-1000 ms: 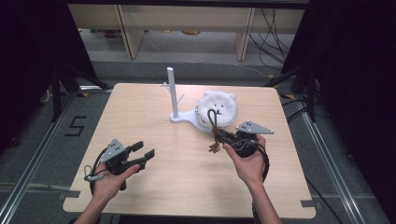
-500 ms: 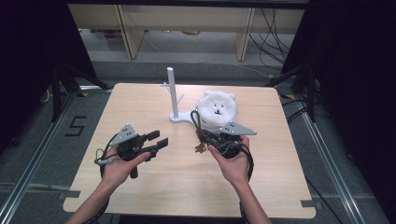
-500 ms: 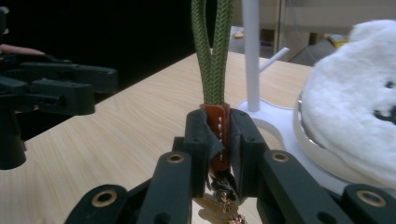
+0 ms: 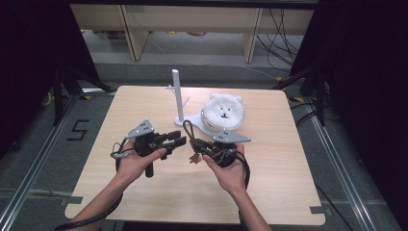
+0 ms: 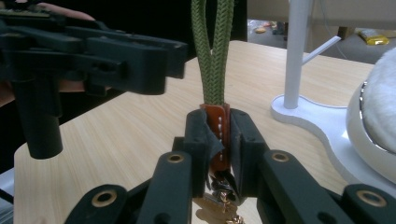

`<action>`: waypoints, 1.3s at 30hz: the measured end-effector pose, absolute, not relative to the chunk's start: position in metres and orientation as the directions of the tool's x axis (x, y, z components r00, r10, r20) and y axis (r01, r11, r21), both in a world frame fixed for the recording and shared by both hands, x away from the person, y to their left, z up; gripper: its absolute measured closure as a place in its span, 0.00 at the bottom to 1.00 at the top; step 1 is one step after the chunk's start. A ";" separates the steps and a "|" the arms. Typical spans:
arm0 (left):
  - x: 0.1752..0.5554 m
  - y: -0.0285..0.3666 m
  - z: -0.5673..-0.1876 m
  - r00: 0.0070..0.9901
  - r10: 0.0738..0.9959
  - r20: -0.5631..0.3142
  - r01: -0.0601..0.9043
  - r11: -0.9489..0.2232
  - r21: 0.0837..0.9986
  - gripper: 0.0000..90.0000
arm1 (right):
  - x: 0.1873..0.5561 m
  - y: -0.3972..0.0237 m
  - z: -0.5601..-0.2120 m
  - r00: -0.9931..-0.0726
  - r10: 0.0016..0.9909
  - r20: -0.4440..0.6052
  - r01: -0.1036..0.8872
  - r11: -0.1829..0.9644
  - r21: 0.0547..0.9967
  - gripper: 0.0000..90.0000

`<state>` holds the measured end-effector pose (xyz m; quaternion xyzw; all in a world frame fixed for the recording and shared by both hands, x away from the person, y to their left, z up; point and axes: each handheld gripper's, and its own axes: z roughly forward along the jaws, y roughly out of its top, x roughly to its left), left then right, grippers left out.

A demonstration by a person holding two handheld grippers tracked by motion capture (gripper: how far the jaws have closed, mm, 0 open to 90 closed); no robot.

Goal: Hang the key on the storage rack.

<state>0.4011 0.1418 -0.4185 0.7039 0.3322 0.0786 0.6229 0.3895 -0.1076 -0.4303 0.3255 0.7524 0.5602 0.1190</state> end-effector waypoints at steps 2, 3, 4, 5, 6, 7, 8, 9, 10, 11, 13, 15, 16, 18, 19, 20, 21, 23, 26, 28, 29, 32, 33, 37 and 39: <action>0.403 0.140 -0.419 0.770 0.564 -0.298 0.367 -0.011 0.930 0.67 | 0.388 -0.106 -0.430 -0.754 0.622 0.211 0.380 0.151 0.913 0.88; 0.404 0.140 -0.420 0.770 0.566 -0.296 0.371 -0.019 0.928 0.68 | 0.388 -0.105 -0.431 -0.761 0.619 0.194 0.365 0.160 0.917 0.88; 0.405 0.140 -0.421 0.768 0.564 -0.303 0.375 -0.013 0.927 0.69 | 0.388 -0.105 -0.431 -0.762 0.619 0.192 0.363 0.163 0.917 0.88; 0.406 0.139 -0.421 0.770 0.558 -0.310 0.377 -0.005 0.926 0.71 | 0.388 -0.104 -0.432 -0.764 0.616 0.190 0.361 0.165 0.918 0.88; 0.406 0.139 -0.422 0.770 0.556 -0.314 0.379 -0.004 0.925 0.72 | 0.387 -0.104 -0.432 -0.765 0.615 0.191 0.363 0.167 0.917 0.88; 0.406 0.139 -0.422 0.770 0.556 -0.314 0.379 -0.004 0.925 0.73 | 0.387 -0.103 -0.432 -0.765 0.617 0.185 0.357 0.167 0.919 0.88; 0.407 0.139 -0.422 0.774 0.546 -0.320 0.382 0.001 0.924 0.75 | 0.387 -0.103 -0.432 -0.764 0.614 0.196 0.364 0.160 0.918 0.88; 0.407 0.139 -0.422 0.774 0.546 -0.320 0.382 0.001 0.924 0.76 | 0.387 -0.103 -0.432 -0.764 0.614 0.196 0.364 0.160 0.918 0.88; 0.407 0.138 -0.422 0.776 0.542 -0.322 0.383 0.001 0.924 0.78 | 0.385 -0.102 -0.432 -0.759 0.617 0.209 0.377 0.155 0.913 0.88; 0.407 0.138 -0.422 0.777 0.540 -0.323 0.383 0.001 0.924 0.79 | 0.385 -0.102 -0.432 -0.757 0.620 0.205 0.373 0.154 0.915 0.88; 0.407 0.138 -0.422 0.779 0.537 -0.325 0.383 0.004 0.924 0.82 | 0.386 -0.102 -0.432 -0.764 0.618 0.186 0.360 0.169 0.918 0.88; 0.407 0.138 -0.422 0.783 0.529 -0.329 0.383 0.008 0.924 0.84 | 0.386 -0.101 -0.432 -0.770 0.609 0.190 0.356 0.163 0.920 0.88; 0.407 0.138 -0.422 0.783 0.529 -0.329 0.383 0.008 0.924 0.85 | 0.386 -0.101 -0.432 -0.770 0.609 0.188 0.353 0.162 0.922 0.88; 0.407 0.139 -0.422 0.782 0.525 -0.336 0.387 0.014 0.922 0.86 | 0.385 -0.102 -0.431 -0.768 0.613 0.187 0.353 0.161 0.922 0.88; 0.407 0.139 -0.422 0.782 0.525 -0.336 0.387 0.014 0.922 0.87 | 0.385 -0.102 -0.431 -0.768 0.613 0.187 0.353 0.161 0.922 0.88; 0.407 0.139 -0.422 0.783 0.520 -0.342 0.389 0.019 0.921 0.87 | 0.385 -0.102 -0.431 -0.767 0.615 0.185 0.353 0.163 0.921 0.88; 0.407 0.139 -0.422 0.784 0.515 -0.345 0.391 0.023 0.920 0.88 | 0.385 -0.102 -0.431 -0.769 0.614 0.176 0.343 0.165 0.925 0.88; 0.407 0.139 -0.421 0.785 0.513 -0.346 0.389 0.025 0.921 0.91 | 0.385 -0.102 -0.431 -0.769 0.612 0.185 0.348 0.158 0.924 0.88; 0.406 0.139 -0.420 0.791 0.507 -0.341 0.381 0.027 0.924 0.92 | 0.385 -0.102 -0.431 -0.771 0.609 0.186 0.345 0.155 0.926 0.88; 0.405 0.139 -0.419 0.792 0.506 -0.340 0.380 0.027 0.925 0.92 | 0.384 -0.102 -0.430 -0.770 0.607 0.197 0.350 0.143 0.926 0.88; 0.405 0.139 -0.418 0.793 0.507 -0.337 0.376 0.027 0.926 0.93 | 0.383 -0.101 -0.430 -0.764 0.611 0.208 0.361 0.137 0.922 0.88; 0.403 0.139 -0.416 0.794 0.514 -0.324 0.366 0.021 0.930 0.93 | 0.384 -0.101 -0.430 -0.767 0.607 0.208 0.353 0.128 0.927 0.88; 0.403 0.139 -0.416 0.794 0.514 -0.324 0.366 0.021 0.930 0.93 | 0.384 -0.101 -0.430 -0.767 0.607 0.208 0.353 0.128 0.927 0.88; 0.402 0.138 -0.412 0.801 0.527 -0.284 0.341 -0.011 0.940 0.93 | 0.385 -0.099 -0.430 -0.774 0.597 0.209 0.345 0.121 0.931 0.87; 0.402 0.138 -0.411 0.799 0.538 -0.270 0.334 -0.022 0.942 0.94 | 0.384 -0.099 -0.430 -0.768 0.604 0.214 0.353 0.120 0.928 0.85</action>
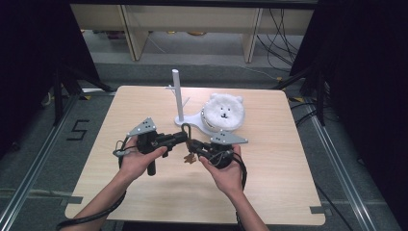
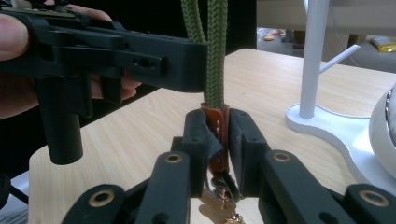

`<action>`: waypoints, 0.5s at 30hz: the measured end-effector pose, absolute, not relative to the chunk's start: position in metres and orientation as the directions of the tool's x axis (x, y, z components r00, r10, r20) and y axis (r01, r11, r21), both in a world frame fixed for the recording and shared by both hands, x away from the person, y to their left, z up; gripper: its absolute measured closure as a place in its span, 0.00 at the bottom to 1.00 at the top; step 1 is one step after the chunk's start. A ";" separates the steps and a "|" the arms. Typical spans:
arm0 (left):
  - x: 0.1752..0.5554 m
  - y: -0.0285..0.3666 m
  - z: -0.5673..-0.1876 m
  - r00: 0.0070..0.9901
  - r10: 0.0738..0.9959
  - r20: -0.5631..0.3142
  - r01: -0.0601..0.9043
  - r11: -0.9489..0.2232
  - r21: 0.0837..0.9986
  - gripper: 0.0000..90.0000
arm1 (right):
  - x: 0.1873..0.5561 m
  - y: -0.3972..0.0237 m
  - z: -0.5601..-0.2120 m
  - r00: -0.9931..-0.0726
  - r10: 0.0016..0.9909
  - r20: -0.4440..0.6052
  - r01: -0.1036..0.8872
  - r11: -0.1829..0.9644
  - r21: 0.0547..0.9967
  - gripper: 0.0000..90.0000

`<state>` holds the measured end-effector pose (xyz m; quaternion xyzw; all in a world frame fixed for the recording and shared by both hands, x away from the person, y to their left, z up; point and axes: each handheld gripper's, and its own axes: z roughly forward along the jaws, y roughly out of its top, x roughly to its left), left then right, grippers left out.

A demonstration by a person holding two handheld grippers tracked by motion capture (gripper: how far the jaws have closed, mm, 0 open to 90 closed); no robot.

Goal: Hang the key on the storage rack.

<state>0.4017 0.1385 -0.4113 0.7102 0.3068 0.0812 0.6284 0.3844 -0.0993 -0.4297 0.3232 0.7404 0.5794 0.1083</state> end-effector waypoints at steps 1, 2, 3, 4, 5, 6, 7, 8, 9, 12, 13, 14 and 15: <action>0.402 0.140 -0.410 0.792 0.556 -0.251 0.322 -0.032 0.946 0.94 | 0.385 -0.100 -0.429 -0.768 0.604 0.214 0.350 0.116 0.930 0.81; 0.402 0.140 -0.410 0.792 0.556 -0.251 0.322 -0.032 0.946 0.94 | 0.385 -0.100 -0.429 -0.768 0.604 0.214 0.350 0.116 0.930 0.81; 0.403 0.141 -0.410 0.790 0.560 -0.250 0.320 -0.028 0.947 0.94 | 0.385 -0.102 -0.429 -0.763 0.612 0.208 0.344 0.113 0.932 0.78; 0.404 0.144 -0.409 0.784 0.571 -0.244 0.317 -0.030 0.948 0.94 | 0.385 -0.103 -0.428 -0.761 0.615 0.205 0.345 0.116 0.931 0.77; 0.404 0.144 -0.409 0.784 0.571 -0.244 0.317 -0.030 0.948 0.94 | 0.385 -0.103 -0.428 -0.761 0.615 0.205 0.345 0.116 0.931 0.77; 0.404 0.146 -0.408 0.778 0.580 -0.239 0.313 -0.030 0.949 0.94 | 0.385 -0.105 -0.428 -0.754 0.624 0.205 0.348 0.116 0.930 0.76; 0.405 0.147 -0.408 0.776 0.584 -0.237 0.312 -0.030 0.950 0.94 | 0.385 -0.107 -0.428 -0.750 0.630 0.202 0.345 0.113 0.932 0.74; 0.405 0.148 -0.407 0.774 0.589 -0.232 0.308 -0.031 0.951 0.94 | 0.385 -0.108 -0.427 -0.753 0.627 0.198 0.343 0.118 0.932 0.73; 0.406 0.150 -0.407 0.773 0.592 -0.227 0.303 -0.030 0.953 0.94 | 0.385 -0.110 -0.427 -0.746 0.638 0.193 0.350 0.128 0.928 0.72; 0.407 0.155 -0.404 0.762 0.613 -0.209 0.289 -0.033 0.957 0.93 | 0.384 -0.120 -0.428 -0.729 0.662 0.176 0.349 0.138 0.927 0.67; 0.408 0.156 -0.404 0.758 0.620 -0.204 0.284 -0.032 0.958 0.94 | 0.385 -0.122 -0.428 -0.729 0.665 0.162 0.340 0.147 0.929 0.66; 0.408 0.156 -0.404 0.758 0.620 -0.204 0.284 -0.032 0.958 0.94 | 0.385 -0.122 -0.428 -0.729 0.665 0.162 0.340 0.147 0.929 0.66; 0.408 0.159 -0.403 0.748 0.636 -0.191 0.278 -0.038 0.960 0.93 | 0.383 -0.127 -0.428 -0.710 0.684 0.168 0.355 0.141 0.924 0.65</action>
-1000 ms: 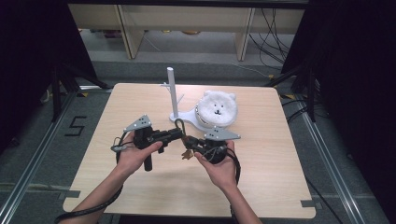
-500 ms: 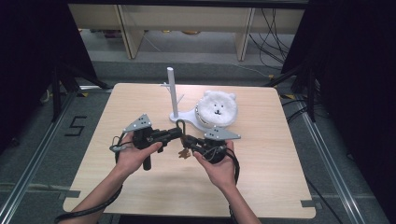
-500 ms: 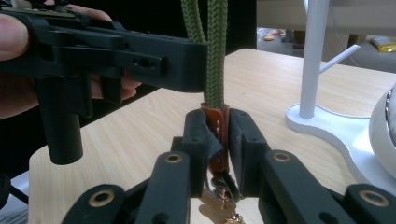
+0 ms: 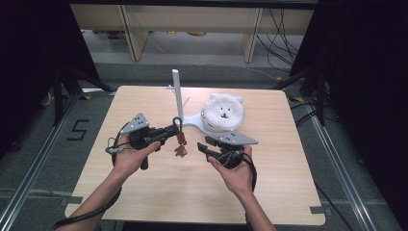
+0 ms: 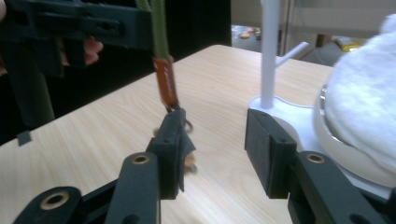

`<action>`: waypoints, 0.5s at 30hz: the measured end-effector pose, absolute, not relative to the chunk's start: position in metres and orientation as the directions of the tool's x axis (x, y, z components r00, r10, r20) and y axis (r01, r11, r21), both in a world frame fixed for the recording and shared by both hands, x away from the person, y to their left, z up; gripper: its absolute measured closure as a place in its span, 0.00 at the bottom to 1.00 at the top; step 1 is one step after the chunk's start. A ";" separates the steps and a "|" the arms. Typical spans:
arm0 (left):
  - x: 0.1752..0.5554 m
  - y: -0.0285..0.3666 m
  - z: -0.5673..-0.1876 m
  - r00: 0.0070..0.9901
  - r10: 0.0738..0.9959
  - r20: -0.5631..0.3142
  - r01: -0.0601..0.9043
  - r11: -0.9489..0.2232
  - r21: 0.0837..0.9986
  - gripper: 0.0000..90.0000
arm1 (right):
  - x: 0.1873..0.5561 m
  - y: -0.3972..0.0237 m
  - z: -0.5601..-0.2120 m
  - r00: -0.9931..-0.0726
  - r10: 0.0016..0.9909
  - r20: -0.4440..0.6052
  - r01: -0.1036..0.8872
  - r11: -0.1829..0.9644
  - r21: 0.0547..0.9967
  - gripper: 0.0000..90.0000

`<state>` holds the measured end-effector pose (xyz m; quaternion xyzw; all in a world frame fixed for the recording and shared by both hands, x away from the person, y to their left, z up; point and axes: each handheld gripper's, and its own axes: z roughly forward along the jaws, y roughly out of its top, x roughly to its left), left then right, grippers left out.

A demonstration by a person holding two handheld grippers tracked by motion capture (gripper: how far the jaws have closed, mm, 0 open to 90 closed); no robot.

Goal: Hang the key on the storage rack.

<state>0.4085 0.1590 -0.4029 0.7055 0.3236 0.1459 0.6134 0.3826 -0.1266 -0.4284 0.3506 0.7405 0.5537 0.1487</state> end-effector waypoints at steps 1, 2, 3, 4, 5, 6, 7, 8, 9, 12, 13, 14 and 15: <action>0.409 0.160 -0.403 0.743 0.642 -0.189 0.277 -0.039 0.960 0.93 | 0.382 -0.129 -0.428 -0.703 0.692 0.161 0.356 0.147 0.923 0.64; 0.409 0.162 -0.402 0.738 0.649 -0.186 0.277 -0.040 0.960 0.93 | 0.383 -0.133 -0.429 -0.707 0.692 0.148 0.345 0.155 0.926 0.63; 0.410 0.163 -0.402 0.733 0.654 -0.187 0.278 -0.037 0.960 0.94 | 0.382 -0.135 -0.429 -0.700 0.698 0.150 0.348 0.150 0.926 0.62; 0.410 0.165 -0.402 0.725 0.662 -0.189 0.280 -0.034 0.959 0.93 | 0.382 -0.138 -0.430 -0.699 0.699 0.149 0.349 0.152 0.925 0.61; 0.410 0.165 -0.402 0.725 0.662 -0.189 0.280 -0.034 0.959 0.93 | 0.382 -0.138 -0.430 -0.699 0.699 0.149 0.349 0.152 0.925 0.61; 0.410 0.166 -0.401 0.720 0.668 -0.186 0.281 -0.035 0.959 0.93 | 0.382 -0.144 -0.430 -0.692 0.710 0.130 0.344 0.165 0.924 0.61; 0.411 0.167 -0.401 0.714 0.676 -0.184 0.279 -0.034 0.960 0.93 | 0.382 -0.144 -0.430 -0.692 0.710 0.130 0.344 0.165 0.924 0.61; 0.411 0.170 -0.400 0.702 0.691 -0.170 0.271 -0.039 0.962 0.93 | 0.381 -0.150 -0.432 -0.677 0.723 0.139 0.353 0.154 0.923 0.61; 0.411 0.170 -0.400 0.702 0.691 -0.170 0.271 -0.039 0.962 0.93 | 0.381 -0.150 -0.432 -0.677 0.723 0.139 0.353 0.154 0.923 0.61; 0.412 0.173 -0.400 0.692 0.703 -0.165 0.266 -0.036 0.963 0.93 | 0.376 -0.163 -0.434 -0.636 0.751 0.175 0.399 0.127 0.908 0.63; 0.412 0.174 -0.400 0.689 0.706 -0.162 0.265 -0.038 0.963 0.93 | 0.376 -0.166 -0.435 -0.624 0.762 0.172 0.403 0.125 0.907 0.63; 0.412 0.175 -0.400 0.688 0.708 -0.161 0.265 -0.038 0.964 0.93 | 0.377 -0.171 -0.436 -0.627 0.763 0.157 0.391 0.135 0.910 0.63; 0.412 0.175 -0.400 0.688 0.708 -0.161 0.265 -0.038 0.964 0.93 | 0.377 -0.171 -0.436 -0.627 0.763 0.157 0.391 0.135 0.910 0.63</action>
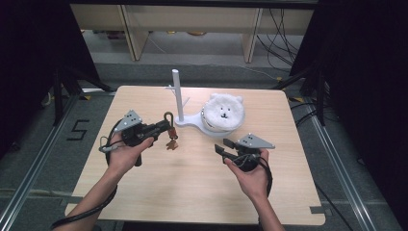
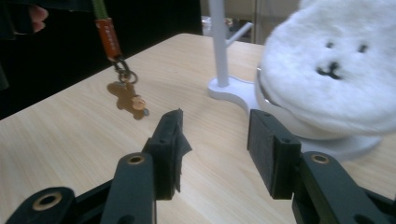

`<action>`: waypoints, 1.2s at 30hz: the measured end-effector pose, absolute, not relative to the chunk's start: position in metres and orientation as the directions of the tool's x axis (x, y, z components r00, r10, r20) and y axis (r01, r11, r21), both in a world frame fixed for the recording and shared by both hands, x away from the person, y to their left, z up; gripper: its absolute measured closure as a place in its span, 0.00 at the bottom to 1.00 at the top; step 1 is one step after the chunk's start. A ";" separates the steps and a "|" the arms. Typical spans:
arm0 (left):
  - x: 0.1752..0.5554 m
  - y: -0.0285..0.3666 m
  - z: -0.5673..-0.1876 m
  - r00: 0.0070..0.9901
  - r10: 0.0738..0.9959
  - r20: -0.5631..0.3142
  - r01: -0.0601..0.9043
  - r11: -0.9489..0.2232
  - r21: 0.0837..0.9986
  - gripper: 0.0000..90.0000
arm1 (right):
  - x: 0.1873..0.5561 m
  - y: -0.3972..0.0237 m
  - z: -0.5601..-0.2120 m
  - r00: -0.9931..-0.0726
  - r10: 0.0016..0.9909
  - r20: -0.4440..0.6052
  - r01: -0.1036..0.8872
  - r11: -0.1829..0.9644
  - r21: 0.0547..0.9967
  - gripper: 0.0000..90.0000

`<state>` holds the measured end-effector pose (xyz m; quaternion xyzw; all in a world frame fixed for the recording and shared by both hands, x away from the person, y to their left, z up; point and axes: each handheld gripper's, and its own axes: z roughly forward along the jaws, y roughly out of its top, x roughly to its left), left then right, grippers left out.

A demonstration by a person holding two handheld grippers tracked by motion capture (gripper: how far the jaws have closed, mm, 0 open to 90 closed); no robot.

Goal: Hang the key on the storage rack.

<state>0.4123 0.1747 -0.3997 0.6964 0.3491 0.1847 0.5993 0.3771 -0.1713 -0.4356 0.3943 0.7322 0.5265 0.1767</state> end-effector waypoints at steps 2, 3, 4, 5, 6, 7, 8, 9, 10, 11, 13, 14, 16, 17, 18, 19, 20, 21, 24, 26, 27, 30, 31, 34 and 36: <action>0.413 0.176 -0.400 0.684 0.710 -0.166 0.267 -0.032 0.963 0.93 | 0.376 -0.178 -0.436 -0.609 0.775 0.169 0.400 0.117 0.909 0.63; 0.414 0.177 -0.400 0.683 0.712 -0.165 0.267 -0.033 0.963 0.93 | 0.376 -0.183 -0.436 -0.597 0.780 0.186 0.409 0.097 0.907 0.63; 0.414 0.177 -0.400 0.683 0.712 -0.165 0.267 -0.033 0.963 0.93 | 0.376 -0.183 -0.436 -0.597 0.780 0.186 0.409 0.097 0.907 0.63; 0.414 0.177 -0.400 0.681 0.712 -0.171 0.267 -0.025 0.963 0.93 | 0.375 -0.186 -0.435 -0.586 0.789 0.185 0.412 0.092 0.907 0.63; 0.415 0.179 -0.399 0.675 0.717 -0.171 0.270 -0.025 0.962 0.93 | 0.375 -0.191 -0.434 -0.568 0.800 0.194 0.419 0.078 0.904 0.63; 0.415 0.179 -0.399 0.675 0.717 -0.171 0.270 -0.025 0.962 0.93 | 0.377 -0.194 -0.434 -0.576 0.798 0.175 0.403 0.091 0.911 0.64; 0.416 0.180 -0.399 0.671 0.720 -0.175 0.272 -0.020 0.962 0.93 | 0.376 -0.196 -0.432 -0.553 0.809 0.197 0.428 0.074 0.901 0.64; 0.416 0.180 -0.399 0.671 0.720 -0.175 0.272 -0.020 0.962 0.93 | 0.375 -0.197 -0.432 -0.537 0.816 0.214 0.441 0.054 0.896 0.63; 0.416 0.181 -0.399 0.671 0.721 -0.176 0.271 -0.017 0.962 0.93 | 0.375 -0.197 -0.432 -0.537 0.816 0.214 0.441 0.054 0.896 0.63; 0.417 0.182 -0.399 0.670 0.721 -0.176 0.271 -0.017 0.962 0.93 | 0.373 -0.200 -0.432 -0.499 0.838 0.223 0.448 0.029 0.894 0.53; 0.417 0.182 -0.399 0.669 0.722 -0.176 0.271 -0.016 0.962 0.93 | 0.372 -0.204 -0.434 -0.469 0.867 0.170 0.417 0.047 0.908 0.47; 0.417 0.182 -0.398 0.668 0.722 -0.179 0.273 -0.014 0.962 0.93 | 0.372 -0.204 -0.434 -0.469 0.867 0.170 0.417 0.047 0.908 0.47; 0.417 0.183 -0.397 0.668 0.723 -0.176 0.268 -0.014 0.963 0.93 | 0.371 -0.209 -0.436 -0.433 0.892 0.132 0.376 0.046 0.926 0.44; 0.417 0.183 -0.397 0.668 0.723 -0.176 0.268 -0.014 0.963 0.93 | 0.371 -0.209 -0.436 -0.433 0.892 0.132 0.376 0.046 0.926 0.44; 0.417 0.183 -0.397 0.668 0.724 -0.176 0.265 -0.011 0.964 0.93 | 0.372 -0.214 -0.438 -0.427 0.899 0.093 0.329 0.058 0.943 0.47; 0.418 0.184 -0.396 0.667 0.724 -0.175 0.265 -0.011 0.964 0.93 | 0.369 -0.214 -0.437 -0.411 0.907 0.097 0.332 0.050 0.942 0.47; 0.418 0.184 -0.396 0.667 0.724 -0.175 0.265 -0.011 0.964 0.93 | 0.369 -0.214 -0.437 -0.411 0.907 0.097 0.332 0.050 0.942 0.47; 0.418 0.184 -0.395 0.665 0.726 -0.174 0.263 -0.010 0.965 0.93 | 0.370 -0.219 -0.438 -0.413 0.908 0.075 0.289 0.053 0.956 0.52; 0.419 0.184 -0.394 0.663 0.728 -0.176 0.261 -0.004 0.965 0.93 | 0.368 -0.225 -0.436 -0.393 0.916 0.086 0.271 0.026 0.962 0.59; 0.419 0.185 -0.394 0.662 0.728 -0.176 0.261 -0.004 0.965 0.93 | 0.368 -0.227 -0.436 -0.392 0.915 0.096 0.274 0.016 0.962 0.62; 0.419 0.185 -0.393 0.663 0.728 -0.176 0.260 -0.004 0.966 0.93 | 0.368 -0.231 -0.436 -0.401 0.909 0.110 0.289 0.012 0.957 0.66; 0.420 0.186 -0.392 0.662 0.729 -0.174 0.257 -0.004 0.966 0.93 | 0.366 -0.239 -0.437 -0.389 0.903 0.184 0.323 -0.053 0.945 0.73; 0.420 0.185 -0.392 0.663 0.728 -0.176 0.255 0.002 0.967 0.93 | 0.367 -0.242 -0.438 -0.400 0.896 0.191 0.317 -0.060 0.947 0.74; 0.420 0.186 -0.392 0.663 0.727 -0.178 0.256 0.003 0.967 0.93 | 0.369 -0.248 -0.441 -0.413 0.891 0.190 0.307 -0.061 0.950 0.75; 0.422 0.186 -0.391 0.662 0.728 -0.176 0.254 0.003 0.967 0.93 | 0.368 -0.249 -0.442 -0.411 0.886 0.214 0.326 -0.077 0.942 0.75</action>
